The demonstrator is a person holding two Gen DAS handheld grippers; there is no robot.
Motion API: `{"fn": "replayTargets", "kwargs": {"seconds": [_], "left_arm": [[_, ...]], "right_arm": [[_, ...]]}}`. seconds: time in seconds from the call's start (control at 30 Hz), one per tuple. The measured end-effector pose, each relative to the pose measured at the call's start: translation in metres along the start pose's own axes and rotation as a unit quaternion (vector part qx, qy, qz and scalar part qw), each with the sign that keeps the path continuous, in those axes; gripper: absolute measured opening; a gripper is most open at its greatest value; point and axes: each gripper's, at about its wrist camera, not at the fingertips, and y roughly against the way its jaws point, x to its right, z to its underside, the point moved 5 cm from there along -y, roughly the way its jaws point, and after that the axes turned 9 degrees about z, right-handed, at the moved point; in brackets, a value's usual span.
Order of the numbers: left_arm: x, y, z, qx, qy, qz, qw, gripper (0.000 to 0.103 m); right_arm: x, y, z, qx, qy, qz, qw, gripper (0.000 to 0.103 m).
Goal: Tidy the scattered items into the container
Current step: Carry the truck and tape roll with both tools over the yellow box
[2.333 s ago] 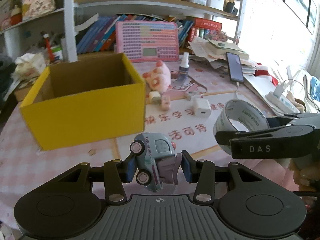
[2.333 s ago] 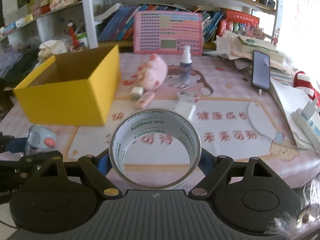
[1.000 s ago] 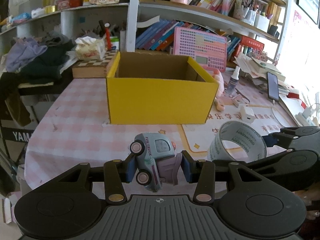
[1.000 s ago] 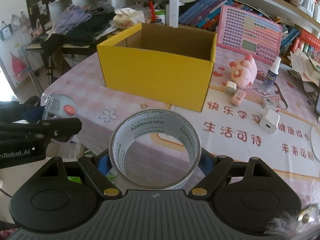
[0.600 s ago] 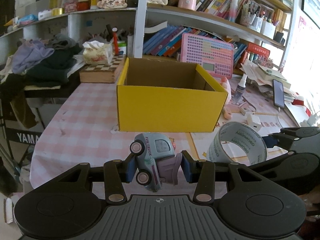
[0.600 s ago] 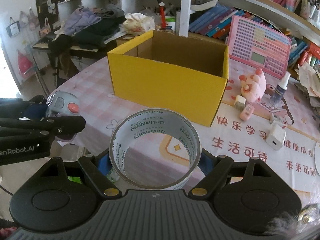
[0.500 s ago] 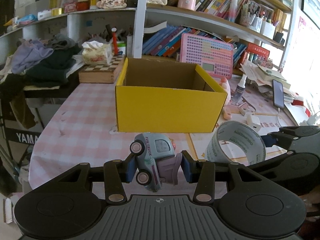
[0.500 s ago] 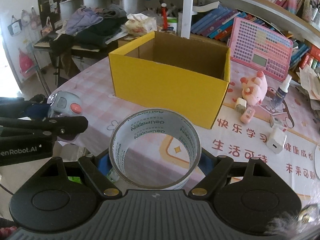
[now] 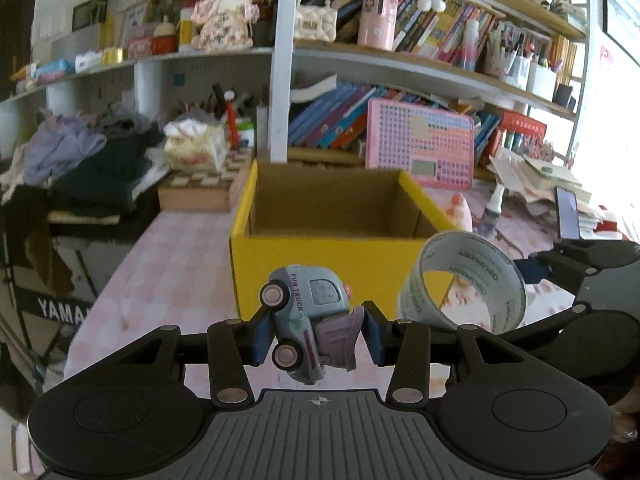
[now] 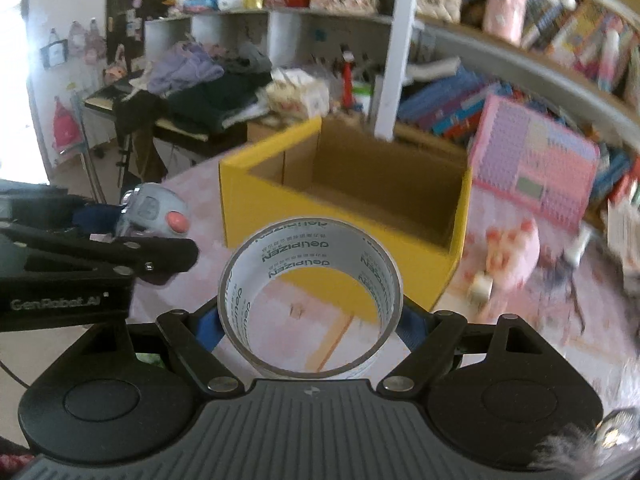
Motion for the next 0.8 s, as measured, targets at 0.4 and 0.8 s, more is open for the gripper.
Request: {"fn": "replayTargets", "kwargs": {"seconds": [0.4, 0.8], "left_arm": [[-0.01, -0.044, -0.065, 0.036, -0.019, 0.001, 0.9992, 0.044], [-0.024, -0.133, -0.108, -0.021, -0.063, -0.005, 0.9978, 0.044]], "right_arm": [[0.042, -0.033, -0.067, 0.07, 0.037, 0.0, 0.997, 0.083], [0.072, -0.13, -0.101, 0.036, 0.113, -0.005, 0.993, 0.083]]}}
